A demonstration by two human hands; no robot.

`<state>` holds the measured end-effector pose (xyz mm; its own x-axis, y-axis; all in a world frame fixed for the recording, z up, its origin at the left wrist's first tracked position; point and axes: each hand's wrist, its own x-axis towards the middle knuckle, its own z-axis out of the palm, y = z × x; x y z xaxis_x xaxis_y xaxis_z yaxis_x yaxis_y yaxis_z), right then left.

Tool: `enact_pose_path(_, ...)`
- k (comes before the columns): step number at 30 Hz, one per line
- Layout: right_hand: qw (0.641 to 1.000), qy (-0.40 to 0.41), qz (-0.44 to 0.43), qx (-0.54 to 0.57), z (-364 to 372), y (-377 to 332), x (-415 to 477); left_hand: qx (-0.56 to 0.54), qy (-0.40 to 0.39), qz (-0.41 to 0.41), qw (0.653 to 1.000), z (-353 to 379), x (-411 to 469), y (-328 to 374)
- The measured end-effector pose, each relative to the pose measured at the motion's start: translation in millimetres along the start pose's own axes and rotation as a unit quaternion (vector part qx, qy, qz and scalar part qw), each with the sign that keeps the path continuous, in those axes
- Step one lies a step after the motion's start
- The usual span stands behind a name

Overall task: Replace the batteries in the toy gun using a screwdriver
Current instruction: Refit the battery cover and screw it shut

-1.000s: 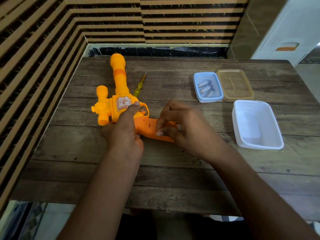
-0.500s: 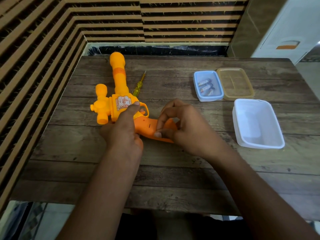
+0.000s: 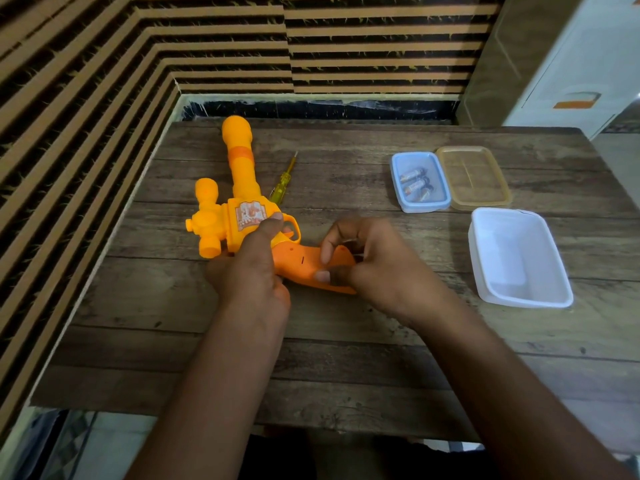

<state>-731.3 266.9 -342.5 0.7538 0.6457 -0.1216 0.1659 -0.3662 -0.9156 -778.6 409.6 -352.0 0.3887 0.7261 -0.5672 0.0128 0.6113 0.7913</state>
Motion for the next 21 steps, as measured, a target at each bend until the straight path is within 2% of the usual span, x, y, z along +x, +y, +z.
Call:
enact_pose_path(5, 0.999, 0.006, 0.004, 0.037, 2.2, -4.7, -1.6, -0.012, 0.011, 0.019, 1.0, -3.7, 4.2, 2.0)
enact_pose_path(7, 0.998, 0.013, -0.022, 0.06, 3.9, -0.8, -1.0, -0.027, -0.006, 0.023, 0.999, -4.3, 7.3, 1.3)
enact_pose_path(10, 0.995, 0.049, -0.059, 0.056, 8.6, 1.7, 9.2, -0.041, 0.009, 0.023, 0.999, -7.4, 10.4, 8.0)
enact_pose_path(14, 0.992, 0.071, -0.08, -0.063, 7.3, 7.0, 37.5, -0.041, 0.042, 0.022, 0.998, -10.4, 11.9, 11.8)
enact_pose_path(17, 0.975, 0.033, -0.104, -0.192, 10.2, -2.0, 67.3, -0.037, 0.053, 0.023, 0.998, -14.4, 13.8, 15.1)
enact_pose_path(21, 0.935, -0.018, -0.104, -0.339, 15.4, -18.6, 108.8, -0.033, 0.05, 0.015, 0.998, -15.0, 12.6, 18.3)
